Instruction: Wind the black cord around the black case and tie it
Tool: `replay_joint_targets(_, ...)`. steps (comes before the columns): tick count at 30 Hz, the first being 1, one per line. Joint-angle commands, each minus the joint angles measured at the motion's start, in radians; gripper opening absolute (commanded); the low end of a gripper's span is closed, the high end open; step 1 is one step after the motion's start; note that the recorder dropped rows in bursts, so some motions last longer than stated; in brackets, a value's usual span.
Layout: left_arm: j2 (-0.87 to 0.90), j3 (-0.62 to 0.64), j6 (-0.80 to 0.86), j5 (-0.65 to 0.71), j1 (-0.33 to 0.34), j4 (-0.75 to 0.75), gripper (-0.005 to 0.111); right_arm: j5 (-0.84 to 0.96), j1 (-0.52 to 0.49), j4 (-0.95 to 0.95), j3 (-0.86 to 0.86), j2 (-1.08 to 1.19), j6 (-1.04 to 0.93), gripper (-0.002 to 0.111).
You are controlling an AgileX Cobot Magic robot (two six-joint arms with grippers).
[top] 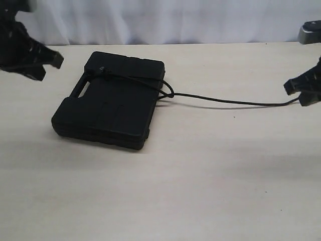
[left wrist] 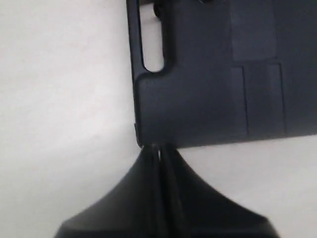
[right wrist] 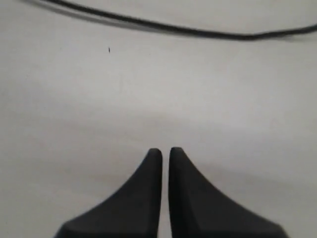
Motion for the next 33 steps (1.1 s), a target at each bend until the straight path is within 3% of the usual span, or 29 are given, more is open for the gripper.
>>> replay_joint_targets(1,-0.339,0.322,-0.015,-0.248,-0.072,-0.011,0.0,-0.075,0.058,-0.046,0.183,-0.224,0.061,0.004)
replay_joint_targets(2,-0.464,0.427,-0.01,-0.384,-0.095,-0.007,0.0,-0.19,0.076,-0.038,0.269,-0.336,0.061,0.004)
replay_joint_targets(7,-0.771,0.698,-0.01,-0.782,-0.148,-0.007,0.0,-0.512,0.176,-0.023,0.462,-0.658,0.061,0.004)
replay_joint_targets(11,-0.885,0.868,-0.014,-1.178,-0.16,-0.007,0.0,-0.799,0.255,-0.023,0.613,-0.838,0.061,0.004)
replay_joint_targets(13,-0.886,0.926,-0.013,-1.311,-0.16,-0.007,0.0,-0.949,0.282,-0.023,0.691,-0.888,0.061,0.004)
replay_joint_targets(19,-0.886,0.946,-0.013,-1.321,-0.16,-0.007,0.0,-1.002,0.298,-0.023,0.788,-0.985,0.061,0.004)
replay_joint_targets(29,-0.886,0.958,-0.013,-1.327,-0.16,-0.007,0.0,-1.009,0.298,-0.023,0.798,-1.027,0.061,0.004)
replay_joint_targets(33,-0.967,1.065,-0.013,-1.336,-0.16,0.045,0.0,-1.012,0.298,-0.023,0.829,-1.058,0.061,0.004)
